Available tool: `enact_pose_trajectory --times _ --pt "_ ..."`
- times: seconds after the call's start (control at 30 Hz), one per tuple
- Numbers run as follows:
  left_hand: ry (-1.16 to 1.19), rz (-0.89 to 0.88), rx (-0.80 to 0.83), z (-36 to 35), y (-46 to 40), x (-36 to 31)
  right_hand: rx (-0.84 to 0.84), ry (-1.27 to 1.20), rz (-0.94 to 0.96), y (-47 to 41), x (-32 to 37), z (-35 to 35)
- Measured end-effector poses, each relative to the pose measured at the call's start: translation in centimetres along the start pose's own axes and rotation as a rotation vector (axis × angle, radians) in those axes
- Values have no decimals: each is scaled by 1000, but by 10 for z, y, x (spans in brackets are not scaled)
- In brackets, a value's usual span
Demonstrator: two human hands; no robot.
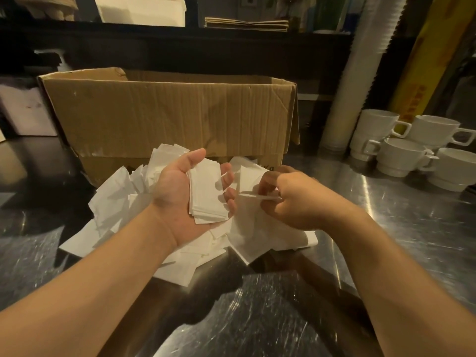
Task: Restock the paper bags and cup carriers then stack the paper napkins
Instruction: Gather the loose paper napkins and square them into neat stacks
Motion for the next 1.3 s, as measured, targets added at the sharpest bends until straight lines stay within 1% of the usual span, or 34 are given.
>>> enact_pose_trajectory --times 0.17,0.23,0.3,0.33,0.4,0.47,0.5,0.53,0.57,0.63,0.73,0.83,0.9,0.97,1.03,1.1,1.17,1.23,1.3 --pt "26 9 37 1 -1 0 -79 -236 -53 -1 -7 10" --pt "28 2 53 1 -2 -1 -155 -365 -8 4 -6 19" --pt "33 -18 51 -1 -2 -2 -165 -590 57 9 -3 27" --pt "44 -31 44 -2 -2 -2 -133 -733 85 11 -2 30" --pt "70 -59 44 -3 -4 -3 3 -988 162 16 -1 33" --pt "39 -57 56 -5 -4 -3 201 -1128 260 21 3 32" --pt "1 -53 59 -6 -4 -3 291 -1148 316 23 7 29" --pt "-45 -55 56 -6 -5 -3 346 -1146 359 25 10 27" --pt "-80 -52 67 -7 -4 -3 350 -1123 384 24 12 23" --pt "-131 -18 136 -10 -1 2 254 -1056 360 20 16 17" --pt "-244 32 197 -9 1 8 99 -962 262 13 17 11" --pt "-258 112 321 -14 4 16 15 -895 175 12 17 8" --pt "-264 132 361 -15 6 17 -48 -852 159 13 18 7" --pt "-296 124 360 -15 8 18 -130 -765 150 14 20 7" --pt "-316 100 321 -13 8 16 -176 -719 135 12 19 9" --pt "-329 86 265 -12 10 13 -162 -695 102 11 15 11" --pt "-351 66 212 -12 10 11 -133 -602 88 10 13 12" --pt "-374 20 185 -14 10 8 -101 -528 85 10 13 10" --pt "-400 1 170 -17 12 7 -77 -514 67 9 14 8"
Point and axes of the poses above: each hand's wrist, its own y-axis away from the middle knuckle, its own z-axis out of the back of the hand, x = y × z, the point moved 5 cm from there along -y, towards the middle knuckle, and after that the axes turned 9 degrees about -z, right-handed, at the moved point
